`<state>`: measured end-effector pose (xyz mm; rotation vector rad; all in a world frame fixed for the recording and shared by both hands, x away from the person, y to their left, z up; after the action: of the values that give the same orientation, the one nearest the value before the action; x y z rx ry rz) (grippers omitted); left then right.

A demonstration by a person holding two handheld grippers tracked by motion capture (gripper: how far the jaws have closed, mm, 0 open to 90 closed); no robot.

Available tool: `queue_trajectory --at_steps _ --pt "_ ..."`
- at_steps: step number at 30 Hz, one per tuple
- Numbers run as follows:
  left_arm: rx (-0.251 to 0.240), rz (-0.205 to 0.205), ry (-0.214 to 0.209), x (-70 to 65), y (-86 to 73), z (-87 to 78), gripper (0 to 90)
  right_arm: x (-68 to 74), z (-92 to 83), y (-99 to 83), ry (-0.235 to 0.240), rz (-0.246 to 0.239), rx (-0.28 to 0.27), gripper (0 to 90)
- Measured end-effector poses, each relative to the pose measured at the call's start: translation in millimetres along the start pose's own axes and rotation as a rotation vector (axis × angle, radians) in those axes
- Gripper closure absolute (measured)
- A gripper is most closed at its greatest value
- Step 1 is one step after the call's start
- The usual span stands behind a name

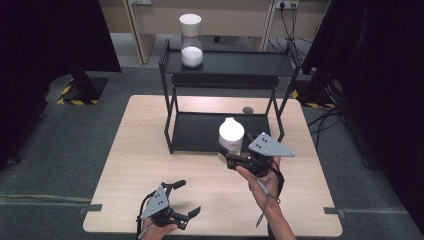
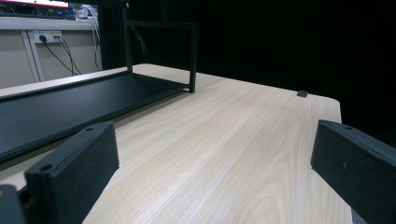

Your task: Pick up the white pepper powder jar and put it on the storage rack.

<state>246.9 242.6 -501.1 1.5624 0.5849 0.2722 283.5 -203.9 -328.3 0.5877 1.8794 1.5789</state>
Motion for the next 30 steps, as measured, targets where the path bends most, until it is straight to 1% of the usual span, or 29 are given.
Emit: queue_trajectory --at_steps 3,8,15,21,30 --pt "-0.001 0.000 0.001 0.0 0.0 -0.2 0.2 -3.4 4.1 7.0 -0.005 -0.005 0.001 30.8" --pt "-0.002 -0.003 -0.002 0.1 -0.2 -0.1 0.1 -9.5 10.0 15.1 -0.010 0.009 -0.005 30.8" --pt "0.001 -0.002 -0.002 0.4 0.2 -0.2 0.1 -15.5 17.4 30.0 -0.029 -0.012 0.009 30.8" --pt "0.002 -0.003 -0.003 0.4 0.1 0.1 0.0 -22.4 23.1 43.9 -0.040 -0.004 0.000 30.8" --pt "0.003 -0.005 -0.007 1.2 0.4 -0.1 0.0 -29.8 33.0 68.0 -0.056 -0.015 -0.001 30.8"
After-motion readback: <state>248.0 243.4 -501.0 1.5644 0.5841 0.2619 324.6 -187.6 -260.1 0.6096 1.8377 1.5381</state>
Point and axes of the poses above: each handheld gripper's, and its own axes: z roughly forward along the jaws, y roughly out of its top, x roughly to its left, the point moved 4 cm from there along z, roughly forward along the jaws, and after that the axes turned 8 degrees about -z, right-handed, at the moved point
